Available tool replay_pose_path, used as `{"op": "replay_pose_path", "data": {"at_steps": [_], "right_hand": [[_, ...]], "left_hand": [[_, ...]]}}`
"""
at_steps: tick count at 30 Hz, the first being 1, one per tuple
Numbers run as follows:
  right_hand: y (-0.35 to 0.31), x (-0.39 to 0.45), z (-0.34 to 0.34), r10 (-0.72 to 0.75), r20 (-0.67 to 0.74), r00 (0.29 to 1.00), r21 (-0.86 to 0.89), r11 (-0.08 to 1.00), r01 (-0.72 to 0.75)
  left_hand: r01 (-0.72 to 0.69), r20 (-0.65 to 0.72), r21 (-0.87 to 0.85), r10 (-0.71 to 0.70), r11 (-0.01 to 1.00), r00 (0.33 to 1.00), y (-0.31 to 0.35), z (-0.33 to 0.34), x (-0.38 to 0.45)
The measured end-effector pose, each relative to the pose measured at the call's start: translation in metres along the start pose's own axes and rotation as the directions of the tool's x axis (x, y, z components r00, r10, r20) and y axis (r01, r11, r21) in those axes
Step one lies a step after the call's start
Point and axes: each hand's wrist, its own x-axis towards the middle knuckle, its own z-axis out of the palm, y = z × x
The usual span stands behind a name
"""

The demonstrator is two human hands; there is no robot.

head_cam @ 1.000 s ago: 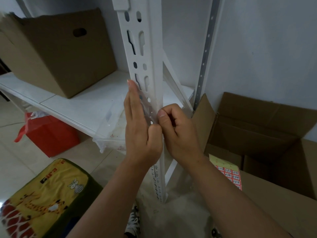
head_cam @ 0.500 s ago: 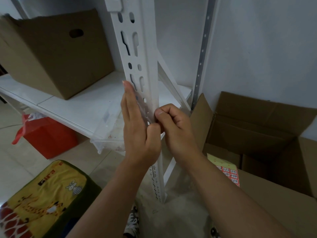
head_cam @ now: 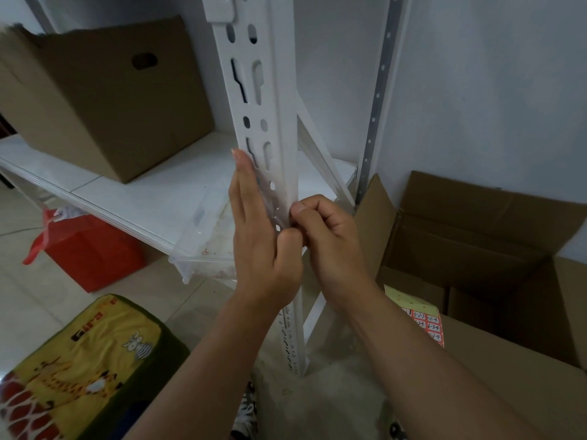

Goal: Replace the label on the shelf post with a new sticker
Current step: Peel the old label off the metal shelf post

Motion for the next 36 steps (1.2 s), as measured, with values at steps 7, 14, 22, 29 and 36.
{"op": "replay_pose_path", "data": {"at_steps": [7, 14, 22, 29, 36], "right_hand": [[0.0009, 0.0004, 0.0012, 0.043, 0.001, 0.999, 0.096, 0.994, -0.043], [-0.0001, 0.0002, 0.0029, 0.057, -0.028, 0.998, 0.107, 0.993, -0.054], [0.005, -0.0022, 0.0025, 0.054, -0.025, 0.998, 0.125, 0.991, -0.05], [0.0056, -0.0011, 0.0028, -0.022, -0.007, 1.0, 0.019, 1.0, 0.022], [0.0064, 0.0012, 0.0015, -0.046, -0.043, 0.998, -0.07, 0.997, 0.043]], "left_hand": [[0.012, 0.014, -0.018, -0.012, 1.0, 1.0, -0.0017, -0.0024, 0.0], [0.035, -0.01, -0.016, -0.035, 0.999, 0.999, -0.0004, 0.0011, -0.0003], [0.012, 0.018, -0.009, -0.012, 1.0, 1.0, -0.0021, -0.0016, -0.0004], [0.008, 0.014, -0.025, -0.007, 1.0, 1.0, -0.0029, -0.0028, 0.0002], [0.052, -0.002, -0.012, -0.052, 0.999, 0.999, -0.0001, 0.0004, -0.0004]]}}
